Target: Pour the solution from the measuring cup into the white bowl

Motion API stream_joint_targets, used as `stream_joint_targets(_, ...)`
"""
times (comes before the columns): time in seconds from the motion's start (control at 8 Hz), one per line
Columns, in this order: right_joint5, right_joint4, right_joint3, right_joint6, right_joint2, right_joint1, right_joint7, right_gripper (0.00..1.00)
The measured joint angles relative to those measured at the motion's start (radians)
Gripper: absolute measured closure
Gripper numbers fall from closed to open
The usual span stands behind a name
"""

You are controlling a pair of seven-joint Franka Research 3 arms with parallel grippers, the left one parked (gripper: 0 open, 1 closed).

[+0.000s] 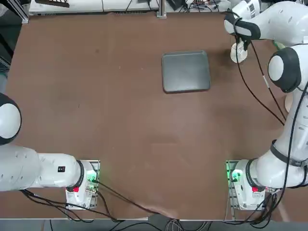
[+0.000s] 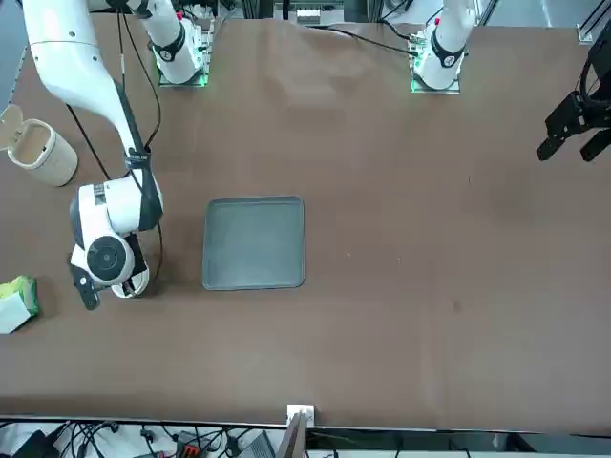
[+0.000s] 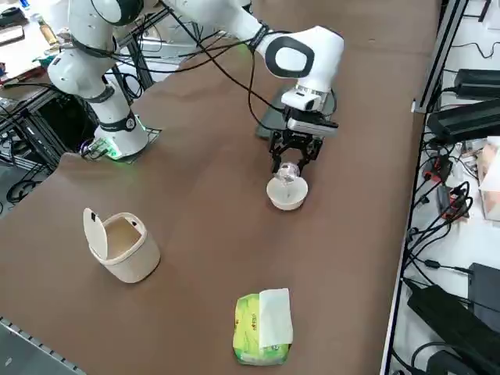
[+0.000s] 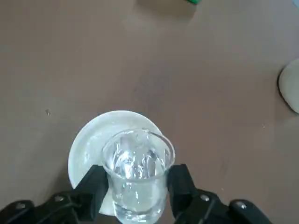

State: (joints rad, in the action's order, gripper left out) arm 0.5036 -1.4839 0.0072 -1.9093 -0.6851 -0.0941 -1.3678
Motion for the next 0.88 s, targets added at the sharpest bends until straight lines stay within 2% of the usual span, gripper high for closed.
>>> stream_joint_targets(0.5,-0.006,0.0,0.0,-0.006,-0.015,0.002,0.014,0.27)
stream_joint_targets(0.88,-0.055,0.0,0.0,-0.007,-0.016,0.014,0.064,0.27)
